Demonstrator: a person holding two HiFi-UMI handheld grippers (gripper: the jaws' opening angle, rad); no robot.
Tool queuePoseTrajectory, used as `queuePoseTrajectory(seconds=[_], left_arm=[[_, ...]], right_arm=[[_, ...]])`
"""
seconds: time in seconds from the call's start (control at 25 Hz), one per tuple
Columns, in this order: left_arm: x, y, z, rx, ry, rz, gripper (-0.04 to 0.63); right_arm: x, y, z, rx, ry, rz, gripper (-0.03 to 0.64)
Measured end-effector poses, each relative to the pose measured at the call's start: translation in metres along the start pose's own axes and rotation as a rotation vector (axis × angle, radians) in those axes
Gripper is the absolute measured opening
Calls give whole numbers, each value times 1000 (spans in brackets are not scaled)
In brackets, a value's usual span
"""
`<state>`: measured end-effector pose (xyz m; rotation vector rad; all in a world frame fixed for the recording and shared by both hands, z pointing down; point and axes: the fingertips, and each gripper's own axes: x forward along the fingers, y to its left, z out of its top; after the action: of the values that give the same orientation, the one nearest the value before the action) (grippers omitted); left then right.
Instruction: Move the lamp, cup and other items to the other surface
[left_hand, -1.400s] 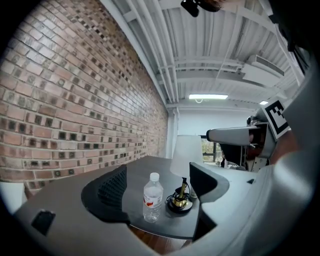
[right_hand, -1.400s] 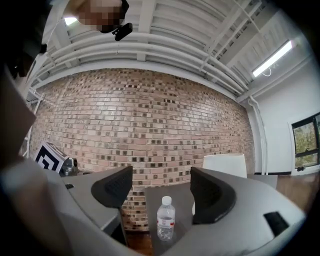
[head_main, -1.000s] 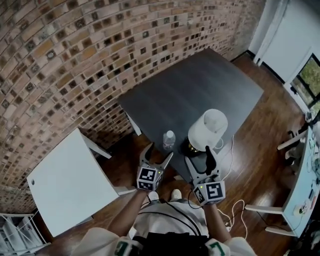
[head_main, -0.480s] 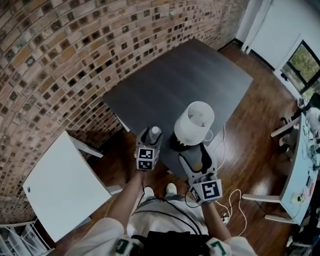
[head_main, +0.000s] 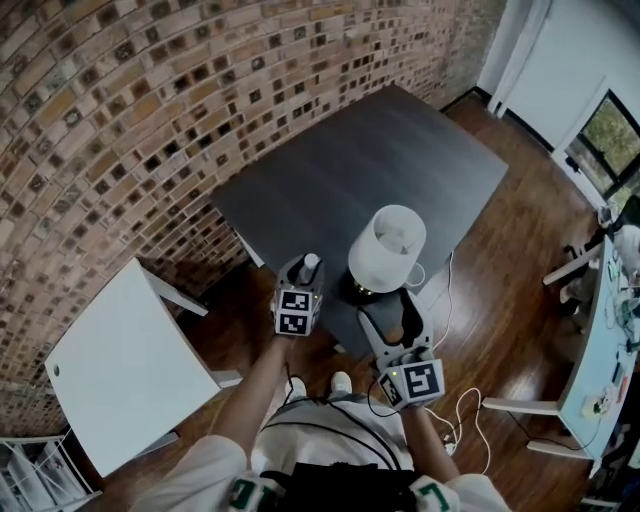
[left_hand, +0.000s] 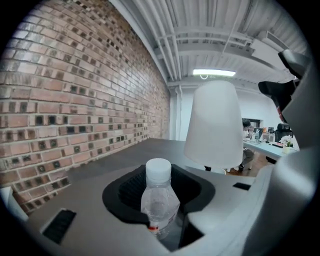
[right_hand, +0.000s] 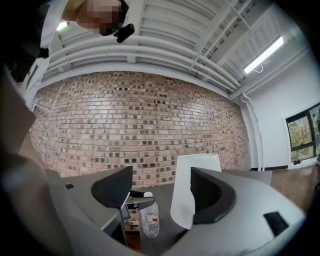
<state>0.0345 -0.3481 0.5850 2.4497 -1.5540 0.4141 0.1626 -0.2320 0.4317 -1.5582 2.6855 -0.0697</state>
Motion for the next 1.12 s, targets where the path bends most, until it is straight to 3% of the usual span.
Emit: queuePoseTrajectory(seconds=[0.36,0.76,1.12], left_arm=[[-70,8,66,1,-142,55,141],[-147,13,64,13,-140,165,141],[-247,43,39,-53,-136,407,141]], right_arm=[[5,16,10,15,-31,69,373],[16,51,13,7,-38,230,373],[34,132,3,34,-28,509,373]])
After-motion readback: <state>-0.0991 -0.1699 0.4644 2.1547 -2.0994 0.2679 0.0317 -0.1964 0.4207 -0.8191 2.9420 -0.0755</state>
